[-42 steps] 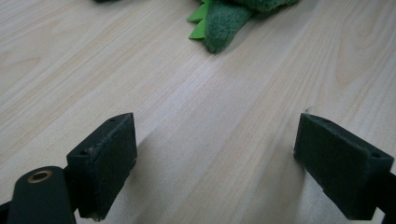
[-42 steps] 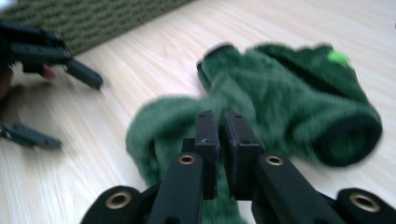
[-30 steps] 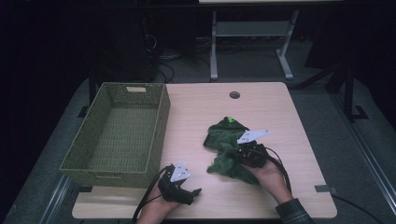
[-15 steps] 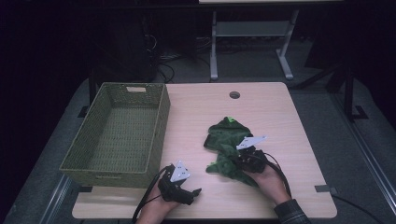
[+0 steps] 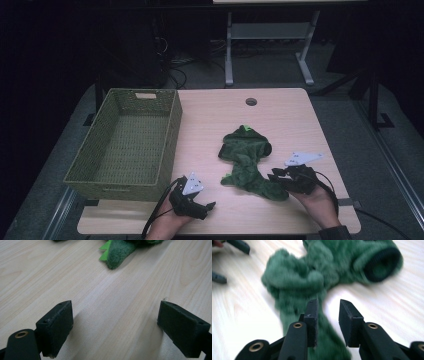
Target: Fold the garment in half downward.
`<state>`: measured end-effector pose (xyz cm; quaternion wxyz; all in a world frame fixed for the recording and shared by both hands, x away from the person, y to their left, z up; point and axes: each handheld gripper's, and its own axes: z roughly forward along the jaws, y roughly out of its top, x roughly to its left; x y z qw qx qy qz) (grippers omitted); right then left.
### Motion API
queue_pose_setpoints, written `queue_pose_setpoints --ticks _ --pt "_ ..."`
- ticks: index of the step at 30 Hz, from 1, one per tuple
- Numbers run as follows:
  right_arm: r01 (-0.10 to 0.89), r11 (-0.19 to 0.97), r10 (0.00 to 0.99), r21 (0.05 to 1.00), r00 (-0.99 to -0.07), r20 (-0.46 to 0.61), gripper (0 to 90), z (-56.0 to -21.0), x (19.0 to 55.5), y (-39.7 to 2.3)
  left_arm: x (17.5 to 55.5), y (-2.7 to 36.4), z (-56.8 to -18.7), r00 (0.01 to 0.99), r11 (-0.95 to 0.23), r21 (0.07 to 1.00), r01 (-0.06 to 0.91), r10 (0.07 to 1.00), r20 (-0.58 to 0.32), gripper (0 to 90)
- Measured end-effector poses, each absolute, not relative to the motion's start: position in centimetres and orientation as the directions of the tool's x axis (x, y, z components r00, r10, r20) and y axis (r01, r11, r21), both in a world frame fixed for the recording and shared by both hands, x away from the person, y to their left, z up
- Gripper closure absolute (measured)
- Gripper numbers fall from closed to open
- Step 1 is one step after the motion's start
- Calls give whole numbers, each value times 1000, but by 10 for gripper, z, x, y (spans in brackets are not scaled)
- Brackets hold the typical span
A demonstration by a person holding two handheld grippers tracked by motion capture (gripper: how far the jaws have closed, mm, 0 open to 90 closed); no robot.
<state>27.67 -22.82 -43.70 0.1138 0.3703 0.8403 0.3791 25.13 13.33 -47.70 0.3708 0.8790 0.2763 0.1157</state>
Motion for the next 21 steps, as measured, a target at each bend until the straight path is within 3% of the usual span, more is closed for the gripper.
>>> queue_pose_setpoints --ticks 10,21 --pt "573 399 740 716 -662 117 645 -442 246 -268 251 133 -477 820 -573 715 400 572 -1 127" --pt "617 413 698 670 -687 203 645 -463 230 -277 251 133 -477 820 -572 716 401 572 -2 127"
